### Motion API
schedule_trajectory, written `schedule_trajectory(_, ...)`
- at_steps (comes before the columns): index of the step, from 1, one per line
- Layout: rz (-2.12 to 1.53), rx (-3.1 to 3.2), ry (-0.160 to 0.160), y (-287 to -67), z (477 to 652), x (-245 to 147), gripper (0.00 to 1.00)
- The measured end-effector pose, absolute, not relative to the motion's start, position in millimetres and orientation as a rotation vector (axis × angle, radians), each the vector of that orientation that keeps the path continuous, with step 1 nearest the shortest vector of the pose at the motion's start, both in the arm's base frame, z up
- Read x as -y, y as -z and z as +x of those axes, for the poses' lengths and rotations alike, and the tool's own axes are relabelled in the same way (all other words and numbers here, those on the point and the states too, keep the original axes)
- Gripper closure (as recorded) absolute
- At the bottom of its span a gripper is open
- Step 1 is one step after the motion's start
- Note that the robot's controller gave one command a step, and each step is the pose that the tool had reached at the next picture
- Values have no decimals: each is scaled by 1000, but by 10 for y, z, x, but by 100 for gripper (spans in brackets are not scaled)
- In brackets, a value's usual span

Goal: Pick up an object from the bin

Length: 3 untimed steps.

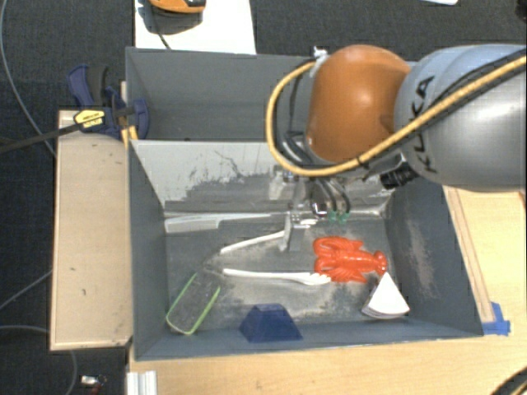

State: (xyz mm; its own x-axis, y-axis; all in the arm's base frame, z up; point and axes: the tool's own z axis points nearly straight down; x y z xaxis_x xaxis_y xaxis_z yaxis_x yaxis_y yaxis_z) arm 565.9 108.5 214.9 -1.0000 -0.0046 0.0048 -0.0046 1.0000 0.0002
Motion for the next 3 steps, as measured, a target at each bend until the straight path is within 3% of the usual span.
schedule_trajectory(1,2,3145,2,-2192,5676,-1078,0)
schedule_trajectory(2,-157,3144,4,-1332,5828,-1080,0)
schedule_trajectory(3,-172,3137,2,-839,5816,-1084,0)
